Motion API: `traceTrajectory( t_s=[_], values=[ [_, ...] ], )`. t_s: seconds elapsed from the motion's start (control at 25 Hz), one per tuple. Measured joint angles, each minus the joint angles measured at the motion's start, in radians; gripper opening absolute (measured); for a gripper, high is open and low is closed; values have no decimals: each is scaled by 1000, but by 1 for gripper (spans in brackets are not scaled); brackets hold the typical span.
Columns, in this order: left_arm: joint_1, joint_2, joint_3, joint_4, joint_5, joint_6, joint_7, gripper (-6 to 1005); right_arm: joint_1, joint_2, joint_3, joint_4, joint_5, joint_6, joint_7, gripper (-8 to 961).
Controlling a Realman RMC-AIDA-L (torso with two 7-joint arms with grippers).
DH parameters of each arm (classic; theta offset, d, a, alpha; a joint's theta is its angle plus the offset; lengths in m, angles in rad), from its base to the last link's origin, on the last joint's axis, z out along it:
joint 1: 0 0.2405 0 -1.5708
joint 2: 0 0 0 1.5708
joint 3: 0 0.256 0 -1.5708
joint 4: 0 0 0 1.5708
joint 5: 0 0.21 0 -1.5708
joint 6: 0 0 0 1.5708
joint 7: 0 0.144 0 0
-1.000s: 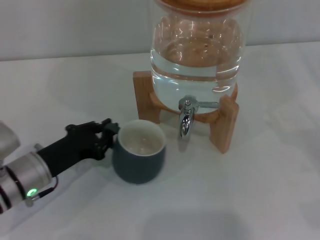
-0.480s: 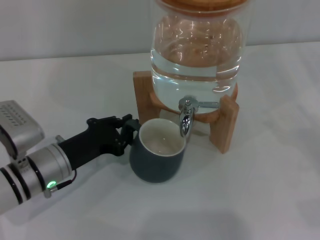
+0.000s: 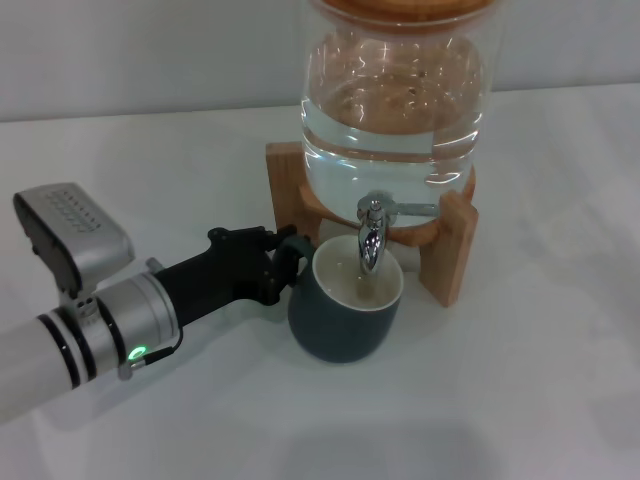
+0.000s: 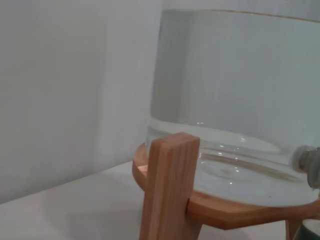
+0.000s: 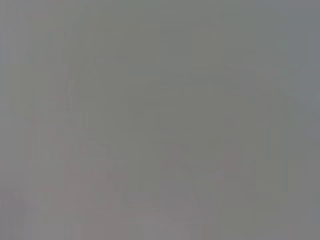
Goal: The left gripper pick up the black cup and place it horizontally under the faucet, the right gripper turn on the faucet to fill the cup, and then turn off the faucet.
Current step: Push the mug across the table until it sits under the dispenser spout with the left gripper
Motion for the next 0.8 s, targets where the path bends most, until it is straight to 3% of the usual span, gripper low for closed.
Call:
traceTrajectory(
  t_s=[0.48, 0.8],
  values=[
    [-74, 0, 4, -33, 48, 39, -5, 165, 1, 1, -1, 7, 0, 0, 0, 840],
    [-67, 1, 2, -35, 61, 46, -5, 165, 5, 3, -1, 8, 7, -2, 0, 840]
  ],
)
